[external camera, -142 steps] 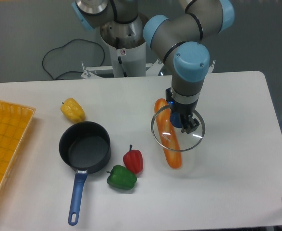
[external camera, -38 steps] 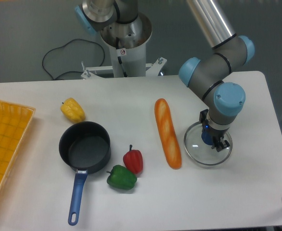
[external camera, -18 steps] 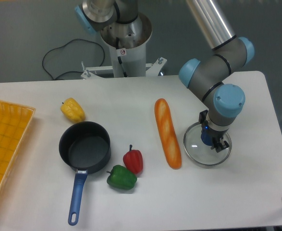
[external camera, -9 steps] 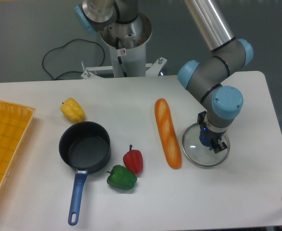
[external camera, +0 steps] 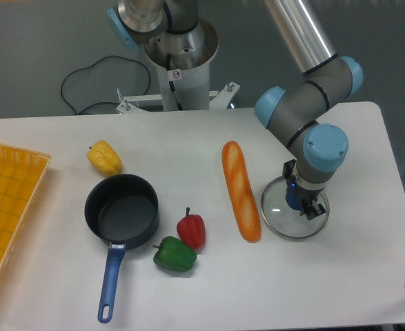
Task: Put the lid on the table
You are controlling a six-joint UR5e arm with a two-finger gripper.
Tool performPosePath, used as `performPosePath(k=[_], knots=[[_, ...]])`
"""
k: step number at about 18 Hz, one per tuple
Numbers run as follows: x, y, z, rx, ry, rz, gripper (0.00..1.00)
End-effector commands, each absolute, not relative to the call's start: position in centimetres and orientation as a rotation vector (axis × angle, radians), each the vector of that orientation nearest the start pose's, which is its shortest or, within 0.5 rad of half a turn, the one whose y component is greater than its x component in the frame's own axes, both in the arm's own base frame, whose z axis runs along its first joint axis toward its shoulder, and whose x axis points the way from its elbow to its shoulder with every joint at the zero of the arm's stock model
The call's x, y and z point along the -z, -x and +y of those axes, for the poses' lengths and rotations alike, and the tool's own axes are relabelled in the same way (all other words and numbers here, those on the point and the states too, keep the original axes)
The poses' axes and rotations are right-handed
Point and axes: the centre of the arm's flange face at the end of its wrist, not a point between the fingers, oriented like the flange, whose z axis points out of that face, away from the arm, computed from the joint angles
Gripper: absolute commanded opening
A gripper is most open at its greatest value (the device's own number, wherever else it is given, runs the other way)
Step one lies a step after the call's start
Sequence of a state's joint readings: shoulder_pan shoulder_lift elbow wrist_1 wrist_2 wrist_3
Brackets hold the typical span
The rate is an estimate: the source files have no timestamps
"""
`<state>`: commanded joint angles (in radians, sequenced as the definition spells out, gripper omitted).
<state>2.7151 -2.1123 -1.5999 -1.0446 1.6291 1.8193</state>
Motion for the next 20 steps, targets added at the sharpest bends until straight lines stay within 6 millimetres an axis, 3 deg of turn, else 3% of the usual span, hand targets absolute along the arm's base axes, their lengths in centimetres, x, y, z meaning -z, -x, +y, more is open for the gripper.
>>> performPosePath(k=[20], knots=[[-20.73,53.43,38.28,0.07,3.022,1.063,0.67]])
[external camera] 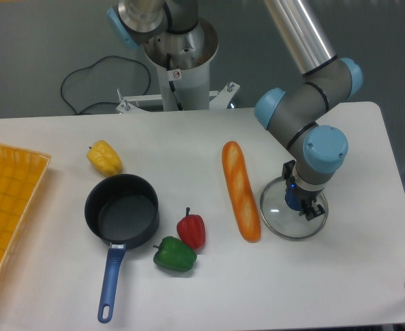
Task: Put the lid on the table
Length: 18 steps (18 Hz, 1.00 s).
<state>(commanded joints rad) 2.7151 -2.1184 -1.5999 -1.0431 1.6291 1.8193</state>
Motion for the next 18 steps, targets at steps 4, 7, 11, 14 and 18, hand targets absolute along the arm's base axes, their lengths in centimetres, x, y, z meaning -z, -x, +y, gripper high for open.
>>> performPosePath(k=[4,7,11,14,18], knots=[[-20.7,53.4,38.3,0.07,3.021,1.065,0.69],[-20.9,53.5,38.3,0.065,3.021,1.065,0.72],[-20.9,53.5,38.3,0.065,3.021,1.065,0.77],[-21.1,53.6,38.4,0.058,3.016,1.076,0.97],[-22.8,53.7,38.5,0.013,3.022,1.059,1.0]])
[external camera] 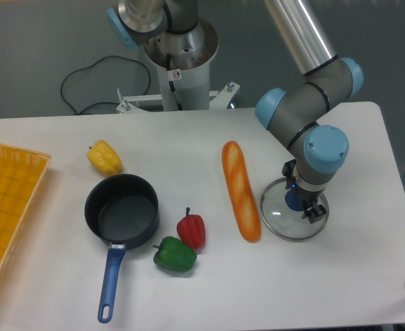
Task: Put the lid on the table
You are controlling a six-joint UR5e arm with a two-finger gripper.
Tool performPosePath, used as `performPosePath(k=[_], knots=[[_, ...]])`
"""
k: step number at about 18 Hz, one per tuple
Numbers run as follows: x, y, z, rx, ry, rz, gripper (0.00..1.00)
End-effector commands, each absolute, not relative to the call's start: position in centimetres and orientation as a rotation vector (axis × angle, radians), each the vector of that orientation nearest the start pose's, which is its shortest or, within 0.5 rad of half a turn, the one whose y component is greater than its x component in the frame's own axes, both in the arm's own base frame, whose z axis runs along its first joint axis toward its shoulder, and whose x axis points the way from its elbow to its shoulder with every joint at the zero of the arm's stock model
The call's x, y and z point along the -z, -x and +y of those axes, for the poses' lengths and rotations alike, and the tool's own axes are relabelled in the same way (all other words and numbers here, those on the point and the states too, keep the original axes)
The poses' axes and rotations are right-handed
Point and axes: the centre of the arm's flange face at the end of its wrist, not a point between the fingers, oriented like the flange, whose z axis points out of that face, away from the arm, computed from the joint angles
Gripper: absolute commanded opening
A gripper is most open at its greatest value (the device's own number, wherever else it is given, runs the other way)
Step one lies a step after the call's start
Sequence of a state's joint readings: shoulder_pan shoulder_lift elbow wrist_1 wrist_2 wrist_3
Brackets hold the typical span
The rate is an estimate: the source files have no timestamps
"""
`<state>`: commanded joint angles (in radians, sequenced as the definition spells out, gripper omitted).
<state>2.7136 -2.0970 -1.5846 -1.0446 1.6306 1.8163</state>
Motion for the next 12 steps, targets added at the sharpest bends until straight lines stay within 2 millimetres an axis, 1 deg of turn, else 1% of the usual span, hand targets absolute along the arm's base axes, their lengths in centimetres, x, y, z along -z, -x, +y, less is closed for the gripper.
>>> performPosePath(k=[1,3,6,8,12], knots=[[-23.3,53.7,38.5,-0.002,3.025,1.049,1.0],[-24.6,53.1,39.2,-0.039,3.043,0.987,1.0],[-25.1,52.7,39.9,-0.054,3.056,0.941,1.0],[-25.6,52.3,41.0,-0.074,3.061,0.932,1.0],[-27.1,52.1,41.0,-0.108,3.05,0.925,1.0]])
